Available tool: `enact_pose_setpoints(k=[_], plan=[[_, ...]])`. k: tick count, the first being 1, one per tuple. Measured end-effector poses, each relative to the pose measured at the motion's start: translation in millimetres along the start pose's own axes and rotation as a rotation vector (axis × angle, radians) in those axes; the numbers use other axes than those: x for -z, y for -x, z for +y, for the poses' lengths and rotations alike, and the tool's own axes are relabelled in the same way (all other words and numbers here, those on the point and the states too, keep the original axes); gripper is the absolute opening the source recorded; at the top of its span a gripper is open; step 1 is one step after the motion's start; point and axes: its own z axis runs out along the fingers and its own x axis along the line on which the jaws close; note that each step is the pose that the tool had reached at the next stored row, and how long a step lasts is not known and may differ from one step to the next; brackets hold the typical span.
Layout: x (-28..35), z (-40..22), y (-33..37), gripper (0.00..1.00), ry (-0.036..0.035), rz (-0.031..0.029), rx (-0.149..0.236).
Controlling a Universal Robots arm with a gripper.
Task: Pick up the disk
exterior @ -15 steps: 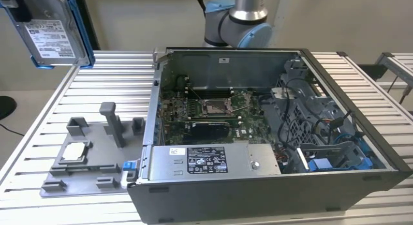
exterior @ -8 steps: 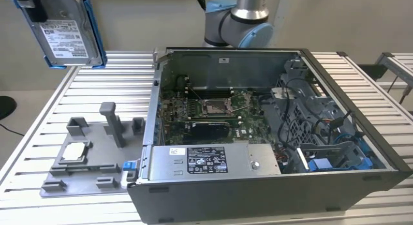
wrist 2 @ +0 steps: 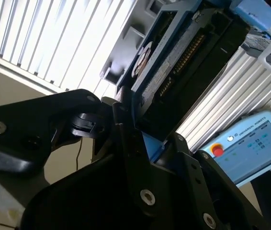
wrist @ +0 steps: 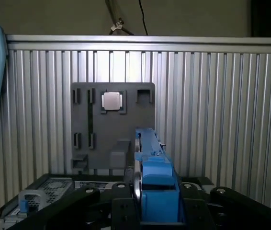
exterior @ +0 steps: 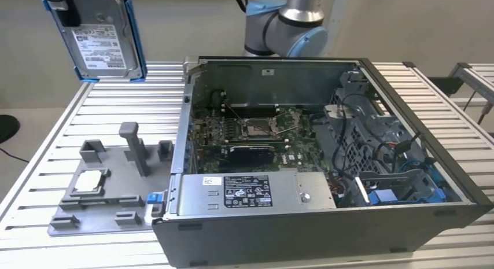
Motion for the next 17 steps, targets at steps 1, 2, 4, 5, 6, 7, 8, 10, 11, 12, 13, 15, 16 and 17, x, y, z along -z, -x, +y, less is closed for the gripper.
enact_pose_setpoints(k=[1, 2, 4, 5, 6, 7, 8, 10, 11, 12, 13, 15, 16, 17], plan=[[0.0, -3.5, 0.0, 0.00, 0.0003, 0.0001, 0.000], [0.0, -7.0, 0.0, 0.00, 0.0003, 0.0000, 0.000], [-0.1, -13.5, 0.0, 0.00, 0.0006, 0.0000, 0.000], [-0.1, -17.3, 0.0, 0.00, 0.0008, 0.0000, 0.000], [-0.1, -21.6, -0.1, 0.00, 0.0012, 0.0001, 0.000], [-0.2, -25.7, -0.1, 0.00, 0.0013, 0.0000, 0.000], [-0.2, -29.4, -0.1, 0.00, 0.0015, 0.0001, 0.000], [-0.2, -36.4, -0.1, 0.00, 0.0018, 0.0001, 0.000], [-0.3, -40.7, -0.1, 0.00, 0.0019, 0.0001, 0.000], [-0.3, -45.1, -0.1, 0.00, 0.0021, 0.0000, 0.000], [-0.3, -49.9, -0.2, 0.00, 0.0022, 0.0001, 0.000], [-0.4, -59.0, -0.1, 0.00, 0.0024, 0.0000, 0.000], [-0.4, -63.8, -0.2, 0.00, 0.0024, 0.0000, 0.000], [-0.5, -68.2, -0.2, 0.00, 0.0025, 0.0000, 0.000]])
